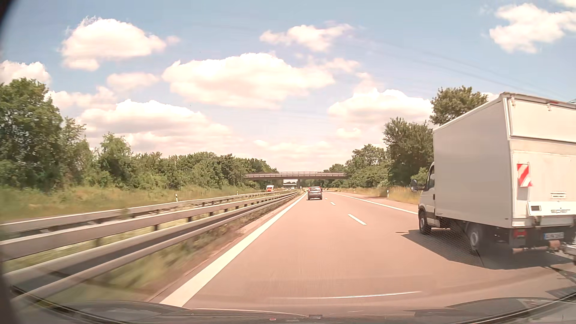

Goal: Follow the waypoints while adhering to traffic rules and regulations

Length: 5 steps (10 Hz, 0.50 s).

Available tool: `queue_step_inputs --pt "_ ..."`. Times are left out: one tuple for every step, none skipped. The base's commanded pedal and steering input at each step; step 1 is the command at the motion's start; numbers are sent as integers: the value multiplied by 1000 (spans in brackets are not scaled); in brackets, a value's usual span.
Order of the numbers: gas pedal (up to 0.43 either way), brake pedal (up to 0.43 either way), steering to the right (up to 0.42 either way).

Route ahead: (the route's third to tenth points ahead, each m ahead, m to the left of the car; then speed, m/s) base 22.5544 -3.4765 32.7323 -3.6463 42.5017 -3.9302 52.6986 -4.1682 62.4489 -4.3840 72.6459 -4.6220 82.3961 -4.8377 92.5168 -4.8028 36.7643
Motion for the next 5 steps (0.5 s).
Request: queue_step_inputs --pt "378 12 7" --pt "378 6 7" --pt "378 12 7" --pt "378 12 7" --pt "378 12 7"
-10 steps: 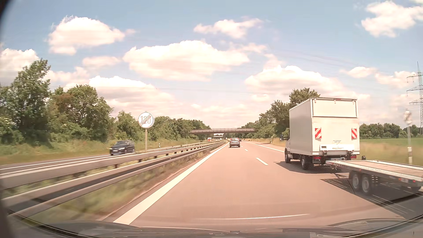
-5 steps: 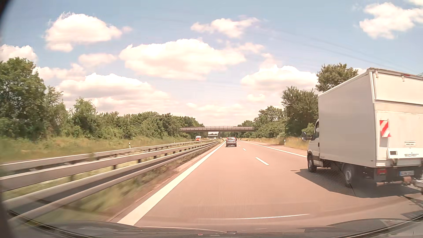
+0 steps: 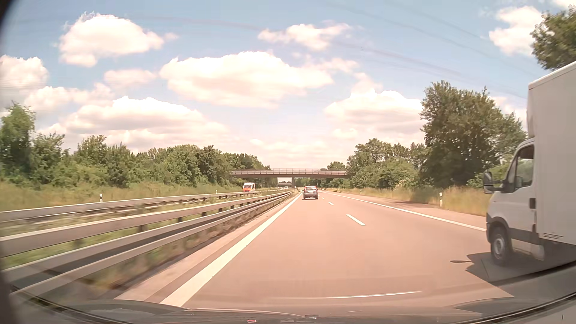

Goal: Follow the waypoints while adhering to traffic rules and regulations

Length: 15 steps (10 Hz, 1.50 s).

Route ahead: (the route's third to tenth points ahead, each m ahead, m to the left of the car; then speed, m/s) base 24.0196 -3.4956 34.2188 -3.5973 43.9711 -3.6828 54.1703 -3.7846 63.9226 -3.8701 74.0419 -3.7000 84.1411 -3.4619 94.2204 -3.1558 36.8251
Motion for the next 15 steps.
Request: queue_step_inputs --pt "378 6 6" --pt "378 12 5" --pt "378 12 4" --pt "378 12 4" --pt "378 12 3" --pt "390 12 3" --pt "390 6 3" --pt "390 12 3" --pt "390 12 3" --pt "390 12 2" --pt "390 6 0" --pt "390 12 0" --pt "398 12 0" --pt "398 12 0" --pt "398 12 0"
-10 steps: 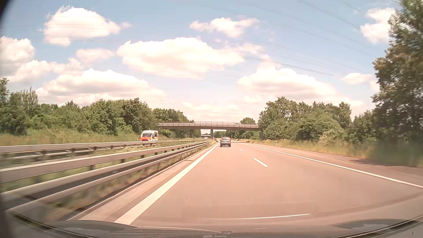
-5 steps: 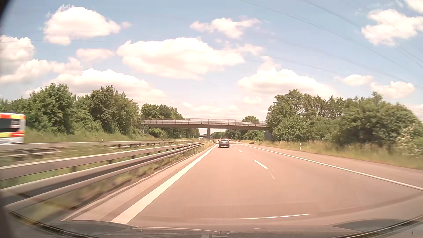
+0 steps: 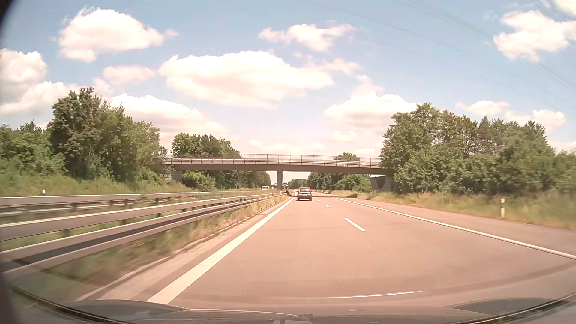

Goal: Follow the waypoints while adhering to traffic rules and regulations

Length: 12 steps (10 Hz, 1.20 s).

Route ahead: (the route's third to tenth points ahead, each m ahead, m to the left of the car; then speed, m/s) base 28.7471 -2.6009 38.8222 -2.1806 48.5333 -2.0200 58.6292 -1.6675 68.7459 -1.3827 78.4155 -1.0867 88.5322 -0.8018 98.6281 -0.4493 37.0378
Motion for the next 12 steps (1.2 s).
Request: queue_step_inputs --pt "398 12 0" --pt "409 12 0" --pt "409 6 0" --pt "409 12 0" --pt "409 12 0" --pt "409 12 0" --pt "409 12 0" --pt "409 6 0" --pt "409 12 0" --pt "421 12 0" --pt "421 12 0" --pt "421 6 0"
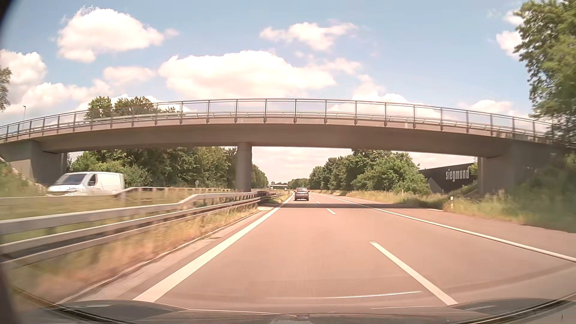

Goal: Follow the waypoints while adhering to traffic rules and regulations

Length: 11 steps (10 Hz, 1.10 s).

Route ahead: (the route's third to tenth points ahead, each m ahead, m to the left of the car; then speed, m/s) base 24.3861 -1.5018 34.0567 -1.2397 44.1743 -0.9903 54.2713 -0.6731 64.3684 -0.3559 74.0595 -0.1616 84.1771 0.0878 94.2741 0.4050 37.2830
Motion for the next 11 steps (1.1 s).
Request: queue_step_inputs --pt "421 12 0" --pt "421 12 1" --pt "421 12 0" --pt "421 12 1" --pt "421 12 1" --pt "429 12 2" --pt "429 12 3" --pt "429 12 3" --pt "429 6 3" --pt "429 12 3" --pt "429 12 3"
